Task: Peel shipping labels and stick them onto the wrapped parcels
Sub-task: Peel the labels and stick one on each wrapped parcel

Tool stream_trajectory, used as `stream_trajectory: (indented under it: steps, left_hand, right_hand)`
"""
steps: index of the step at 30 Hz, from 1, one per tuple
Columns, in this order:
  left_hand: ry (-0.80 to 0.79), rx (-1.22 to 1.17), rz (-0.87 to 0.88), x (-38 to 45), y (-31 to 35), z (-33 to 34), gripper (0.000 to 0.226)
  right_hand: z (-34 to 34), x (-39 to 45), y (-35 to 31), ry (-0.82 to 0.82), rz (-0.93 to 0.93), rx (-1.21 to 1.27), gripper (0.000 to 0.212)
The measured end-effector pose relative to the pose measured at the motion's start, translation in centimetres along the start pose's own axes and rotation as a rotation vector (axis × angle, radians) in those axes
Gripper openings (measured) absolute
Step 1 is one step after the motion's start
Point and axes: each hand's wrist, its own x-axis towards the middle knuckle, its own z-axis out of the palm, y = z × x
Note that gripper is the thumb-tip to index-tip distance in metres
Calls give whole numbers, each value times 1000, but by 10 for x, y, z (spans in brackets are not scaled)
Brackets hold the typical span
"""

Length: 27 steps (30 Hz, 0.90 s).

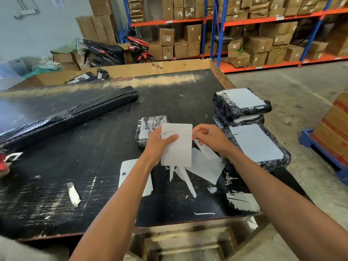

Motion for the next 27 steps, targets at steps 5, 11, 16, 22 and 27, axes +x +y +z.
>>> stream_trajectory:
  steps: [5, 11, 16, 22, 27]
  left_hand:
    - [2, 17, -9, 1, 0, -1, 37]
    - [15, 32, -19, 2, 0, -1, 38]
    - [8, 29, -21, 1, 2, 0, 36]
    - [-50, -17, -46, 0, 5, -1, 37]
    - [75, 354, 128, -1, 18, 15, 82]
  right_hand:
    - [-1, 0, 2, -33, 16, 30, 11]
    - [-1, 0, 0, -32, 13, 24, 10]
    - [-1, 1, 0, -45, 6, 22, 11]
    - [-2, 1, -2, -119, 26, 252, 13]
    - [1, 3, -9, -101, 16, 380, 18]
